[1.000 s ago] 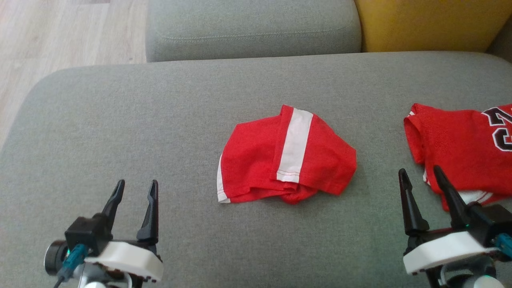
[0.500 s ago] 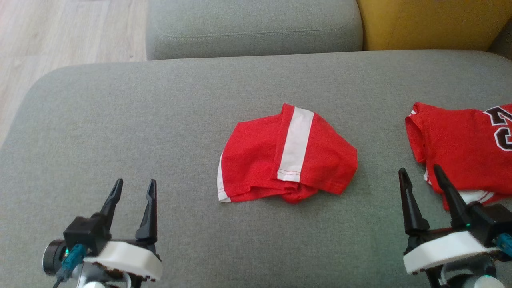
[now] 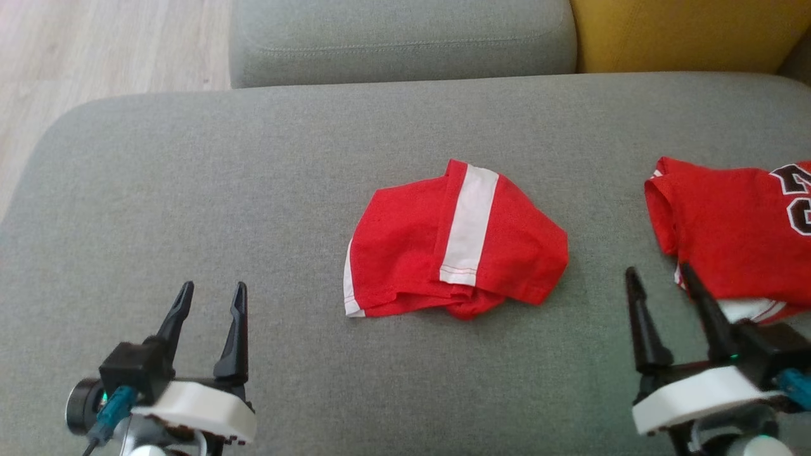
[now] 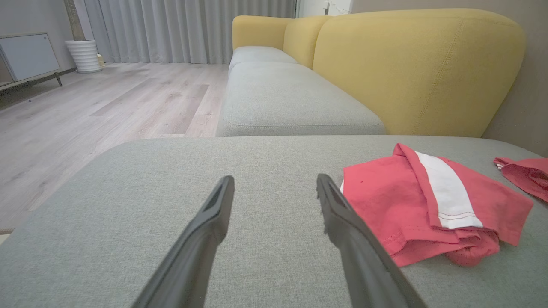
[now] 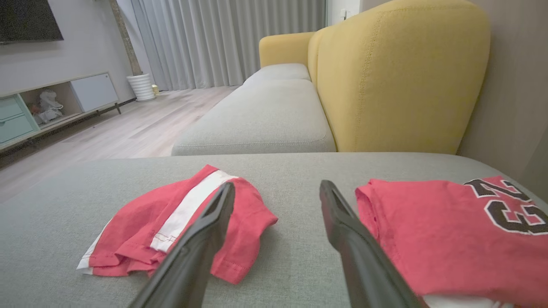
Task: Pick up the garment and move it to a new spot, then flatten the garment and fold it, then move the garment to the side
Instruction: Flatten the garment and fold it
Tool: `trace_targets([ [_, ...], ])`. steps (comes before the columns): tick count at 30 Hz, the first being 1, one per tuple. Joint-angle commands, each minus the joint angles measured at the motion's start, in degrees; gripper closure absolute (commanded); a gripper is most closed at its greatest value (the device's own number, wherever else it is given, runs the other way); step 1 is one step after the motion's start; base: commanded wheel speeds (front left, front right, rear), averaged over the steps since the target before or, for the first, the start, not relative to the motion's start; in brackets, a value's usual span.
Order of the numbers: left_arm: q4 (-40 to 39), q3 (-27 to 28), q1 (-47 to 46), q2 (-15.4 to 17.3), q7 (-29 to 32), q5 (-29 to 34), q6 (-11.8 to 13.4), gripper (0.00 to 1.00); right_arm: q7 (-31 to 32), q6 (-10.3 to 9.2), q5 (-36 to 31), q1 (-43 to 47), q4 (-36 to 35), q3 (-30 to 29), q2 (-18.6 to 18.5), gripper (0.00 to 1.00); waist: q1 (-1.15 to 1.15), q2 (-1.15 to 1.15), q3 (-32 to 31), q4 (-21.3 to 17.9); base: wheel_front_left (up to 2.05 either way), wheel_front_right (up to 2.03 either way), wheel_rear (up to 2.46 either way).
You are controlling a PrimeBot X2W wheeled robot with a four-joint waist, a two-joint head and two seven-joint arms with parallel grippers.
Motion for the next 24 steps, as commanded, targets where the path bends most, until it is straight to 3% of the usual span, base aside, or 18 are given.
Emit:
trace_targets([
  [1,-2.16,2.00,-2.69,1.35,-0.30,-0.19,0.51,0.00,0.39,0.39,-0.03,-2.11,-1.64,1.92,-0.31,0.00,0.00,0.00,0.26,-0.01,0.00,0.00,0.00],
  [12,-1.07,0.20,-8.53,0.11,-1.73,0.12,-0.87,0.00,0.35,0.39,-3.38,-8.90,12.54,13.32,-1.27,0.00,0.00,0.00,6.21,3.65,0.00,0.00,0.00],
  [21,1.75,-0.47,-11.91,-0.88,-3.57,0.31,-1.72,0.00,-2.66,0.39,-6.59,-16.89,22.60,14.21,-1.21,0.00,0.00,0.00,9.34,5.71,0.00,0.00,0.00],
  [22,2.01,-0.47,-12.11,-0.98,-3.73,0.30,-1.75,0.00,-2.88,0.39,-7.31,-17.38,23.15,13.76,-1.16,0.16,0.00,0.00,9.43,5.77,0.00,0.00,0.00],
  [24,2.45,-0.47,-12.42,-1.10,-4.00,0.35,-1.78,0.00,-3.29,0.39,-7.59,-18.02,23.95,13.17,-0.99,1.00,0.00,0.00,9.56,5.80,0.00,0.00,0.00],
])
